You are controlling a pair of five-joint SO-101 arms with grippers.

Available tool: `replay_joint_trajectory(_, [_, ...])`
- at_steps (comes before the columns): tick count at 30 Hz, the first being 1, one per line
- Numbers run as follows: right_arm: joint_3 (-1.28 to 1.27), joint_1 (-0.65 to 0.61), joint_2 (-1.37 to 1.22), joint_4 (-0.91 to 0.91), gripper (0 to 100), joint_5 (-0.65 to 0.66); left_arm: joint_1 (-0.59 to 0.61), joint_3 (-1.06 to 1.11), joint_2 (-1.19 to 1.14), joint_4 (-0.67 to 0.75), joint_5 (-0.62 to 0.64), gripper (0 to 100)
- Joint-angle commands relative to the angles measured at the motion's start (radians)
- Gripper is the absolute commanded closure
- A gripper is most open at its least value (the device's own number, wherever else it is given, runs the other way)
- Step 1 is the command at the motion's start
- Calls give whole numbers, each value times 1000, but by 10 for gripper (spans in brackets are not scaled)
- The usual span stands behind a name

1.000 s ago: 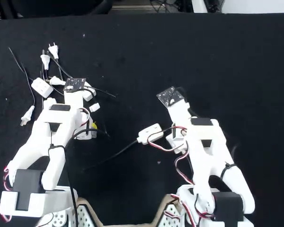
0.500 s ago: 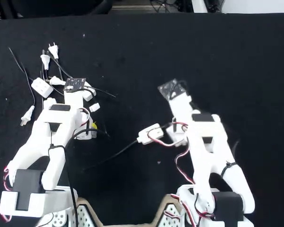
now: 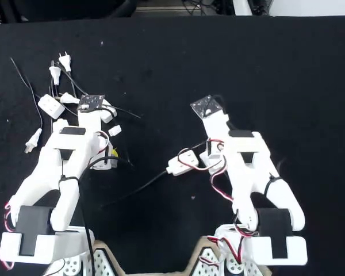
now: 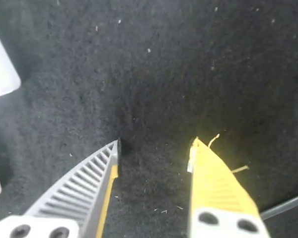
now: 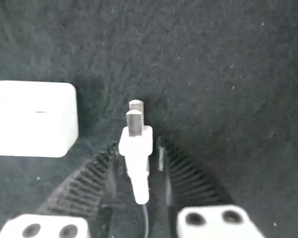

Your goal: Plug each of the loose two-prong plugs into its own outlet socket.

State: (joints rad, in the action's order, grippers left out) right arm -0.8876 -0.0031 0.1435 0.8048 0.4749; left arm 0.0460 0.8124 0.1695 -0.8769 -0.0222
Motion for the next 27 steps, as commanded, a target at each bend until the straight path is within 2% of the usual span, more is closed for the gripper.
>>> replay_joint_trajectory(1, [51, 23, 35, -12, 919, -5, 8, -24, 18, -11, -8, 766])
replay_joint_trajectory(6, [48, 23, 82, -12, 975, -5, 8, -24, 18, -8, -8, 766])
replay_joint_trajectory(12, [36, 17, 85, -11, 935, -6, 8, -24, 18, -8, -8, 766])
replay_joint_trajectory(15, [30, 20, 94, -8, 978, -12, 8, -24, 18, -8, -8, 766])
replay_joint_trajectory(18, [64, 49, 160, 74, 986, -17, 8, -24, 18, -8, -8, 766])
replay_joint_trajectory(21, [113, 57, 302, 203, 988, -106, 8, -24, 18, -6, -8, 766])
replay_joint_trajectory(24, [105, -8, 466, 279, 988, -146, 8, -24, 18, -5, -2, 766])
replay_joint_trajectory(27, [58, -147, 613, 304, 988, -149, 8, -24, 18, -5, 0, 766])
